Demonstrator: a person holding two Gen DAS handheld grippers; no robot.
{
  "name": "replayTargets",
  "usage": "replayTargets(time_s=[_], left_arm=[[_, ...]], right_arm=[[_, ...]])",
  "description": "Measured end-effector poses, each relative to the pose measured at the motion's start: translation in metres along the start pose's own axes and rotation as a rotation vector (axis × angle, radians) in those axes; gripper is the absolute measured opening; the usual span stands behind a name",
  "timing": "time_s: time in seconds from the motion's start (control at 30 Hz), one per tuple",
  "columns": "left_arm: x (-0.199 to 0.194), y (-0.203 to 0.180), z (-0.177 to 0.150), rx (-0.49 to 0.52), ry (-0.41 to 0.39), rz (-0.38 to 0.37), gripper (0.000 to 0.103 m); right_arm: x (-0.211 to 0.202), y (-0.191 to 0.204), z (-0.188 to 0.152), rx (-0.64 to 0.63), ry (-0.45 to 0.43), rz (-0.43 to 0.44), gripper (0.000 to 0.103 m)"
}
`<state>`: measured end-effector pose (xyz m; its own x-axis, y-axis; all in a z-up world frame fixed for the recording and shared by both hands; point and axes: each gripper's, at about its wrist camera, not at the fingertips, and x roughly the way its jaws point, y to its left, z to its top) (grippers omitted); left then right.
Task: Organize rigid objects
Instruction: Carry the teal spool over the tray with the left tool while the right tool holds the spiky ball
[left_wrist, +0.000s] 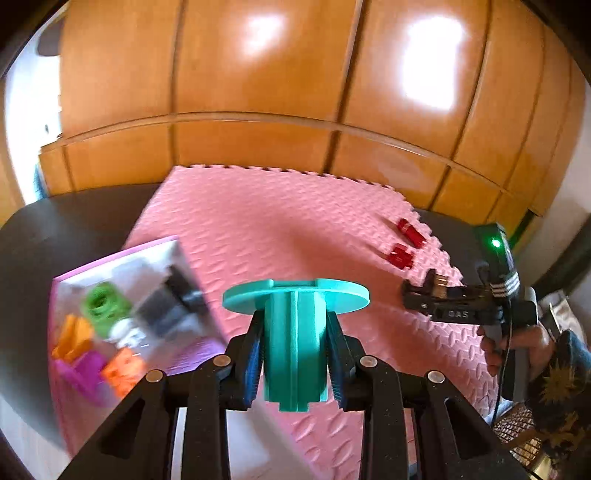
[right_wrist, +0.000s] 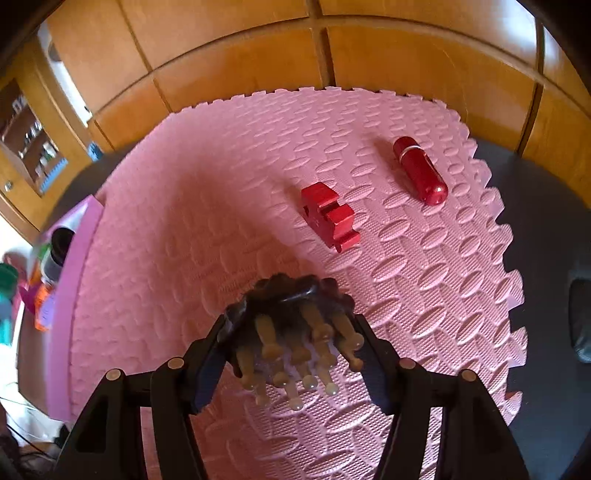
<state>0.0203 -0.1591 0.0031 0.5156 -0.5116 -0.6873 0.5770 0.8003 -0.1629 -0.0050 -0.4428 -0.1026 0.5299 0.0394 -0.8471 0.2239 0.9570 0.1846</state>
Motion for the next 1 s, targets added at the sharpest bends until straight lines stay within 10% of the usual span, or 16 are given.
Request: replayTargets(time_s=[0.47, 1.0], left_arm=[[-0.035, 0.103, -0.048, -0.181, 0.056, 0.213, 0.031], [-0.005, 0.117, -0.086, -0.193, 0.174, 0.324, 0.031]], right_arm=[[-0.001, -0.007, 0.004, 0.043, -0.014, -0.012, 0.065], [-0.013, -0.003, 0.005, 0.005, -0.104, -0.148, 0.060]])
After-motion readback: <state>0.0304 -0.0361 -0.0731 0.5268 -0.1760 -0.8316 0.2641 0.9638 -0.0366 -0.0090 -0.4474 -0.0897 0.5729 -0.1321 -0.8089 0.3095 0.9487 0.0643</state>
